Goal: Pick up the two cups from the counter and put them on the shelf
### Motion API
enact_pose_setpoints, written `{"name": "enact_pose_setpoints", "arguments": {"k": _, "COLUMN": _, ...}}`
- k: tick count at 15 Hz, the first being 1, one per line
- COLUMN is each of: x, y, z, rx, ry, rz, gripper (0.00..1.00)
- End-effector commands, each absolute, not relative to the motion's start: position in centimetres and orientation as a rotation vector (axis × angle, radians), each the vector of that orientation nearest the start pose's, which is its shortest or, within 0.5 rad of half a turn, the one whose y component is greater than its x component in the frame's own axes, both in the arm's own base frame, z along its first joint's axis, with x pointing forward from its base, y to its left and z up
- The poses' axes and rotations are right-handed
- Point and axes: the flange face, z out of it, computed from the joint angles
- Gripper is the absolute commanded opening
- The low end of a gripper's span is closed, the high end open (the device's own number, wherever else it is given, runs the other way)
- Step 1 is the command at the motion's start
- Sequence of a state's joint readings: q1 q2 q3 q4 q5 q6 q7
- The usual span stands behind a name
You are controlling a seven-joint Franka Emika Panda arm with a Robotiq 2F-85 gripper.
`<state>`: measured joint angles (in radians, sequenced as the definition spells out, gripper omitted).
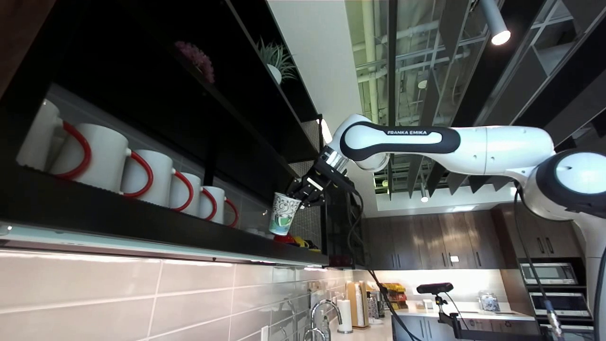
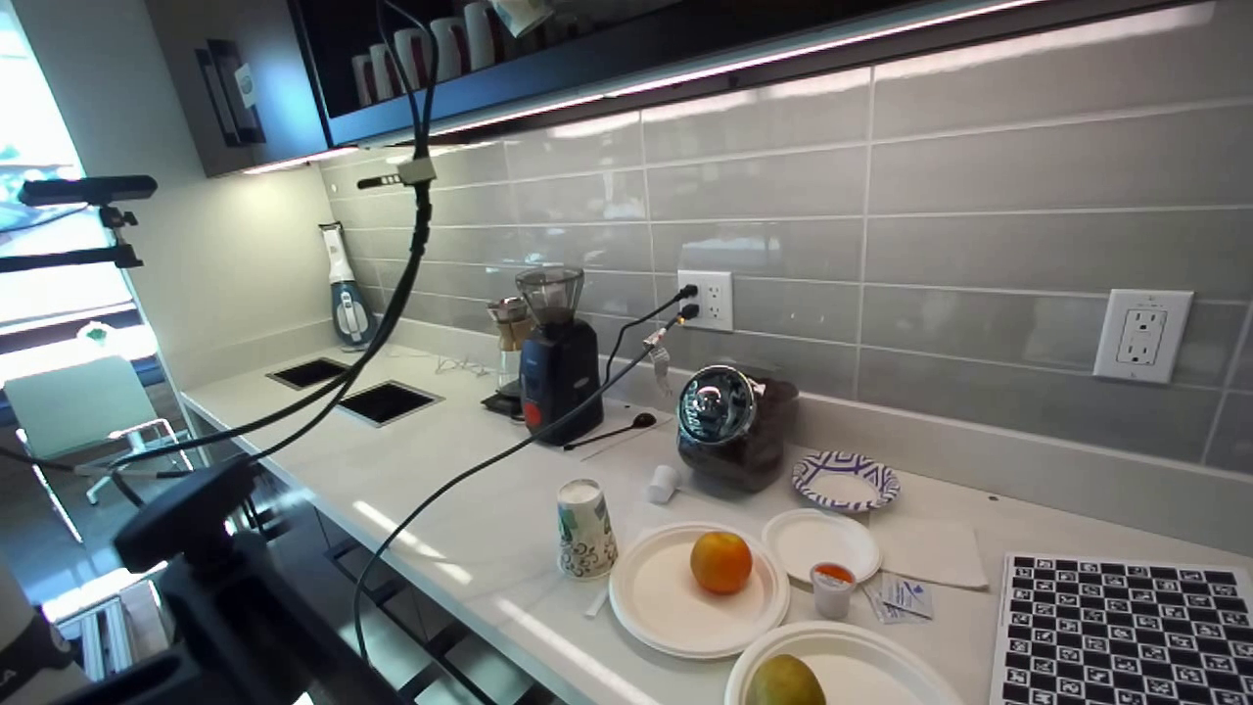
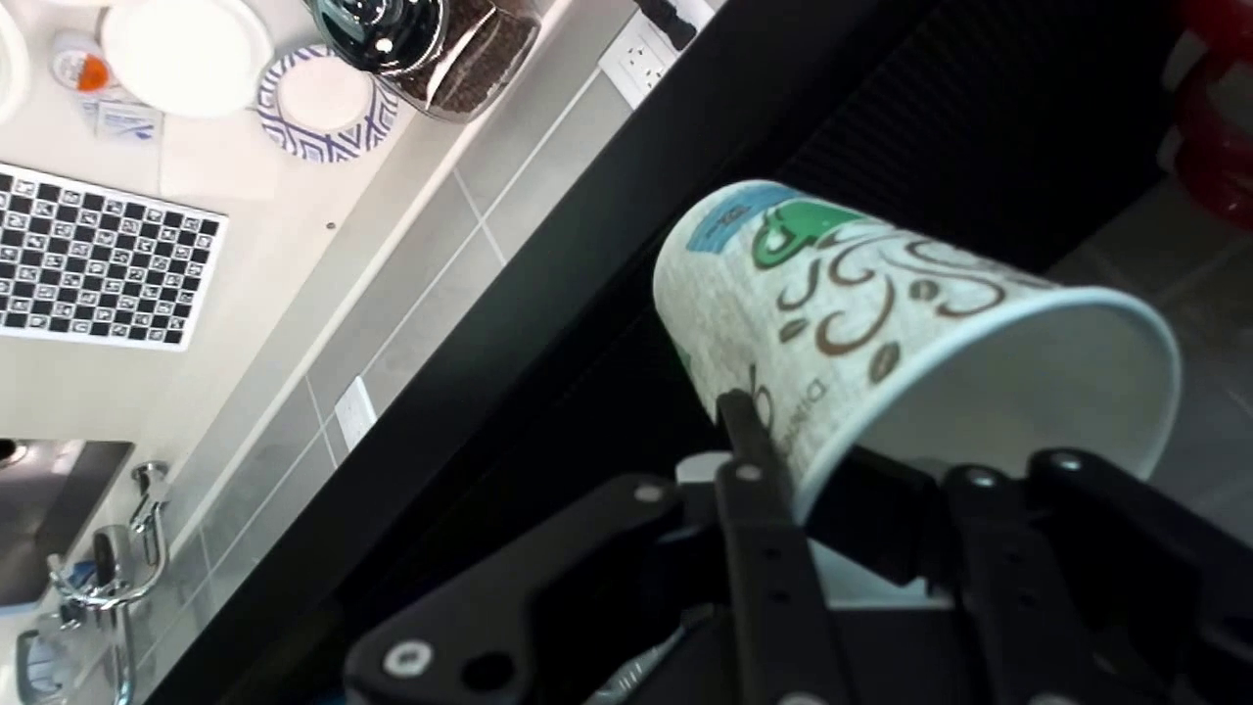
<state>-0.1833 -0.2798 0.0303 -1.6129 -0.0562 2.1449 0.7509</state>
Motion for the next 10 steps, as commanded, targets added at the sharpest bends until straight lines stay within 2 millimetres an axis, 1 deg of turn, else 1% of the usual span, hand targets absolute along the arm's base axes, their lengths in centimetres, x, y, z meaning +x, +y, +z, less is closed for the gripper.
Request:
{"name": "enact_pose_setpoints", "arguments": {"k": 1, "x": 51.8, "y": -6.9, "z": 83.6, "rx": -2.476, "ry": 1.125, "rz": -1.064, "gripper": 0.01}}
{"name": "enact_pose_setpoints", "arguments": {"k": 6, "x": 54.6, "y": -5.8, "z": 83.5, "rx": -2.487, "ry": 1.084, "rz": -0.942, "gripper": 0.01}}
{"name": "enact_pose_setpoints", "arguments": {"k": 10, "x": 55.6, "y": -5.7, "z": 83.6, "rx": -2.495, "ry": 1.087, "rz": -0.883, "gripper": 0.01}}
